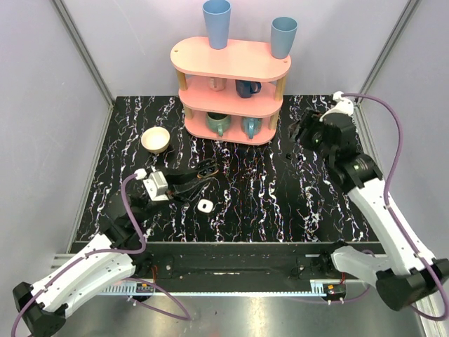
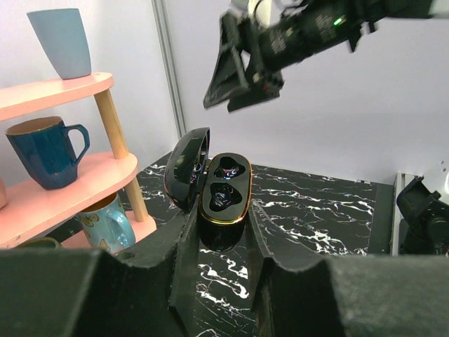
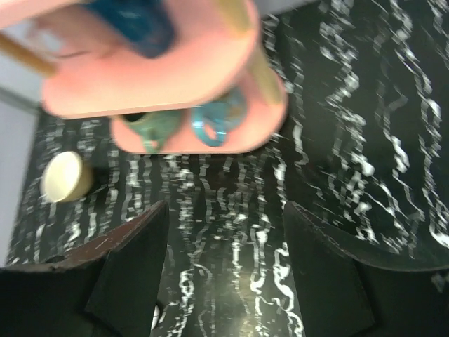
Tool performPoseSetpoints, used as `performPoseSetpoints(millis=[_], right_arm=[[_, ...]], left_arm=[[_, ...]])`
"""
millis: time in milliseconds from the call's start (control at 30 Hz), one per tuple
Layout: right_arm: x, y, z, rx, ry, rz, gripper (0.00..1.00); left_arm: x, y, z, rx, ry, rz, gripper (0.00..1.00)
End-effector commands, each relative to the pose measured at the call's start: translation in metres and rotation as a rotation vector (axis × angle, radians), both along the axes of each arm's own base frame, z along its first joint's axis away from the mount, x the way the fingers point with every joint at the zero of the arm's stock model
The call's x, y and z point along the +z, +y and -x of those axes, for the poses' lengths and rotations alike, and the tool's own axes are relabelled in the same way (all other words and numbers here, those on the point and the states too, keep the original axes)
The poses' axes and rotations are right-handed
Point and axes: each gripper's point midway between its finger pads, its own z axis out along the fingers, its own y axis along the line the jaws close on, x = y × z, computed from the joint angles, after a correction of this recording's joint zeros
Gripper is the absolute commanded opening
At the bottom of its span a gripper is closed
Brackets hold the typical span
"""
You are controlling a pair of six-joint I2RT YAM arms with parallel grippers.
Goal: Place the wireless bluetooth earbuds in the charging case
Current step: Pick up the right earbud from the center of the board.
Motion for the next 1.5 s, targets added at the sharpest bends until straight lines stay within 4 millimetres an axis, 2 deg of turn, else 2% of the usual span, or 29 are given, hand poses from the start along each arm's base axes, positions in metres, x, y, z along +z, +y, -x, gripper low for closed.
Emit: performPoseSetpoints(millis=[0,33,100,133,200,233,333,433,700,767,800,867,1200,1467], right_arm=[[-0.076,-0.037,-0.020,-0.100,0.277,-0.016,0.73],[-0.100,-0.040,-0.028,-0.106,0.353,-0.010,0.73],[-0.123,-0.052,-0.039,-0.140,0.418,-0.013,0.73],[-0.144,-0.053,-0.047,-0.147,0.475,-0.001,0.73],[-0.162,-0.063,-0.055,-0.191,0.519,0.013,0.72],[-0.178,-0.066,-0.062,-0.207,0.559,0.019,0.72],[-0.196,-0.071,-0.069,-0.233,0.624,-0.038,0.70],[-0.210,-0.080,-0.081,-0.279,0.628,-0.008,0.69],[-0.224,-0.071,-0.103,0.022,0.565,0.220,0.65],[-0.232,-0.076,-0.109,0.042,0.557,0.276,0.64],[-0.235,-0.086,-0.112,0.004,0.561,0.305,0.63],[-0.242,-0.097,-0.113,-0.024,0.583,0.329,0.60],[-0.268,-0.098,-0.132,0.087,0.580,0.398,0.59],[-0.284,-0.100,-0.138,0.131,0.593,0.422,0.55]], left_arm=[[0.023,0.008,0.005,0.018,-0.054,0.041,0.00],[0.022,0.008,0.006,0.012,-0.051,0.035,0.00],[0.023,0.008,0.007,0.006,-0.054,0.032,0.00],[0.023,0.007,0.008,0.001,-0.055,0.033,0.00],[0.026,0.008,0.010,-0.004,-0.061,0.037,0.00],[0.027,0.009,0.011,-0.002,-0.062,0.042,0.00],[0.025,0.012,0.011,0.009,-0.059,0.043,0.00],[0.025,0.013,0.013,0.007,-0.058,0.052,0.00],[0.020,0.012,0.014,-0.003,-0.051,0.046,0.00],[0.020,0.012,0.015,-0.007,-0.053,0.045,0.00],[0.020,0.012,0.014,-0.007,-0.053,0.045,0.00],[0.021,0.011,0.015,-0.011,-0.055,0.043,0.00],[0.022,0.010,0.017,-0.024,-0.057,0.033,0.00],[0.020,0.009,0.016,-0.024,-0.052,0.024,0.00]])
